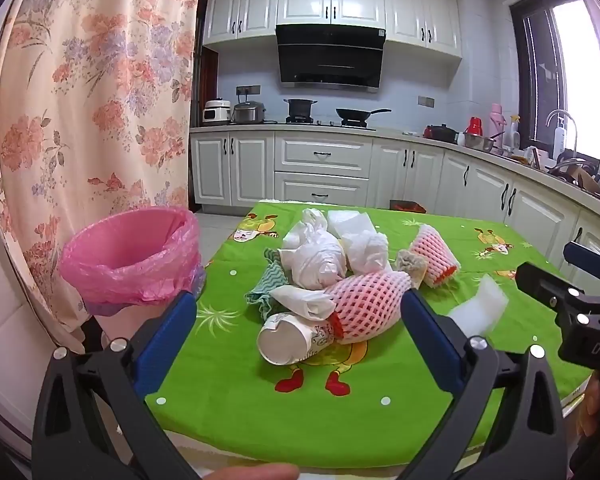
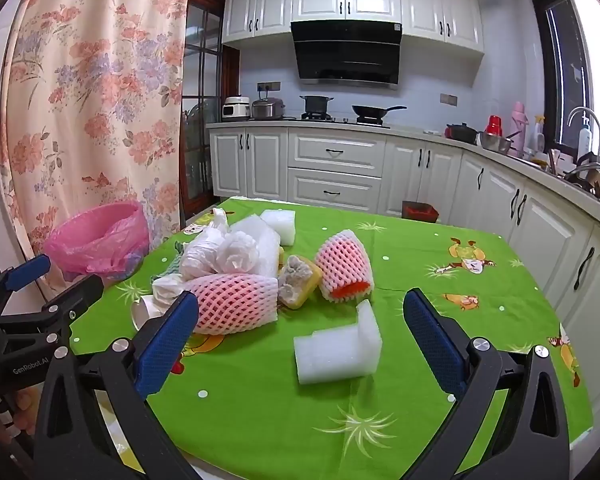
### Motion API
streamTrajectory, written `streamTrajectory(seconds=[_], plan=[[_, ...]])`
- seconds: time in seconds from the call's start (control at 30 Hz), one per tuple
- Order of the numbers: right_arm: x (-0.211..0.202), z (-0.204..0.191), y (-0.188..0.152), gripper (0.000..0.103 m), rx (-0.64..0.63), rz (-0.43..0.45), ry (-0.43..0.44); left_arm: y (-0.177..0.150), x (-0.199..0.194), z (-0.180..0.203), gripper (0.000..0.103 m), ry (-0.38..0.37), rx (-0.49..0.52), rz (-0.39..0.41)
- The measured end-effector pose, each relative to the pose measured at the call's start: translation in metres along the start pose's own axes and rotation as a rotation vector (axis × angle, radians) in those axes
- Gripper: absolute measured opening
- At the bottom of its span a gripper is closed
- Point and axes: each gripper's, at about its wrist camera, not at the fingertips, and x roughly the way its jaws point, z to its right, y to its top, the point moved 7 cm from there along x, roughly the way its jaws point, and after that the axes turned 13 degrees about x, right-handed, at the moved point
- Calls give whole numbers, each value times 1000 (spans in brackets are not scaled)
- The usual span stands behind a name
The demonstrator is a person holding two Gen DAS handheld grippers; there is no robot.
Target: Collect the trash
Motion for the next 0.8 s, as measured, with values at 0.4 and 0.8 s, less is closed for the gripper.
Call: streamTrajectory(seconds=[0.4,0.8], plan=[[-5,3,3,96,17,22,15,-4,-2,0,99,-9,3,-12],[-5,2,3,96,23,19,26,-5,3,2,99,-15,6,-21]])
